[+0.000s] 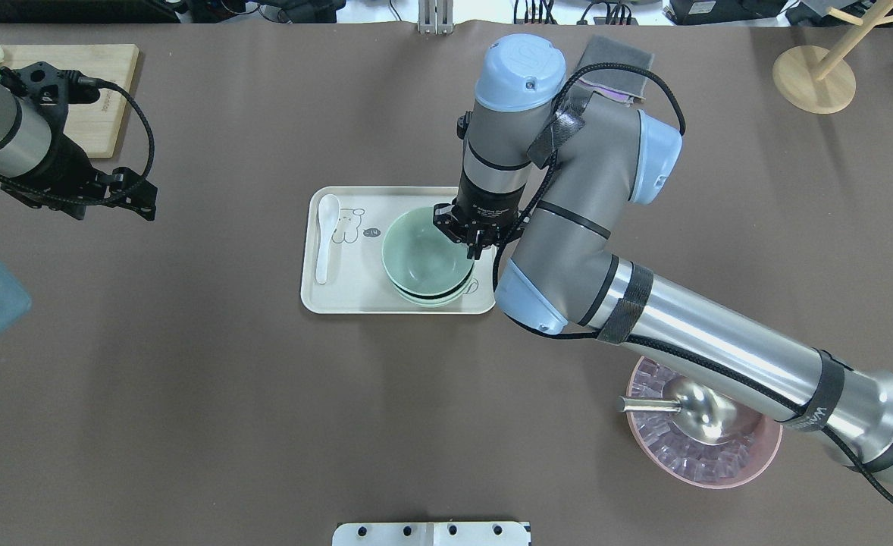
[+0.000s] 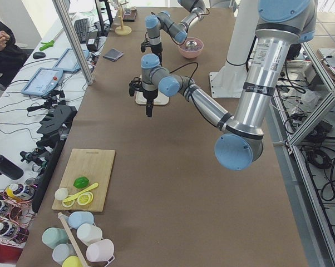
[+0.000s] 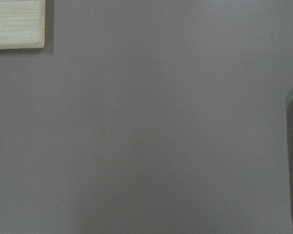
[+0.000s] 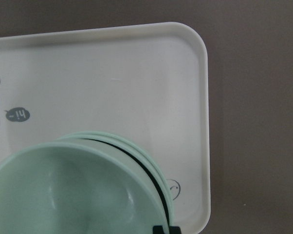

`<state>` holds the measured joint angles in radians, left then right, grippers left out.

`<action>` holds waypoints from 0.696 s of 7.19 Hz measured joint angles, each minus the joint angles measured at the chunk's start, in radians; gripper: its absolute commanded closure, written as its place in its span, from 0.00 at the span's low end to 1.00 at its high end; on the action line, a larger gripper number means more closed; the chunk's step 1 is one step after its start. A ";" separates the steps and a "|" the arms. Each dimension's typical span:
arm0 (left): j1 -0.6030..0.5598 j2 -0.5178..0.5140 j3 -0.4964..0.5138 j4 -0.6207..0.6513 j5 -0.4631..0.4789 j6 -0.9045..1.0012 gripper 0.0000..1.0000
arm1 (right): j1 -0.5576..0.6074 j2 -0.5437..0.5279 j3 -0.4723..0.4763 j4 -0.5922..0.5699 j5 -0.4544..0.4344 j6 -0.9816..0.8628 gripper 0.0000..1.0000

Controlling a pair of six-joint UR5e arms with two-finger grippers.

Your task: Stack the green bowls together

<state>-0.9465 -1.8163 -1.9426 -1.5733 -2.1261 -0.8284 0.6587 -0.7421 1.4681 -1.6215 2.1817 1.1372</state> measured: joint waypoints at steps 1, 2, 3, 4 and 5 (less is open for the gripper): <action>0.000 0.000 0.001 0.000 0.000 0.000 0.02 | 0.000 0.001 0.000 0.000 0.001 0.001 1.00; 0.000 -0.001 0.002 0.000 0.000 0.000 0.02 | -0.001 0.001 0.000 0.000 0.003 0.002 1.00; 0.000 -0.001 0.003 -0.001 0.000 0.000 0.02 | -0.001 0.001 0.000 0.000 0.006 0.002 1.00; 0.000 -0.001 0.003 -0.001 0.000 0.000 0.02 | -0.001 0.000 0.000 0.000 0.008 0.001 1.00; 0.000 -0.001 0.004 -0.001 0.000 0.000 0.02 | -0.001 -0.001 0.000 0.000 0.009 0.001 1.00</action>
<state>-0.9465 -1.8177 -1.9390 -1.5739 -2.1261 -0.8283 0.6581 -0.7427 1.4680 -1.6214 2.1906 1.1384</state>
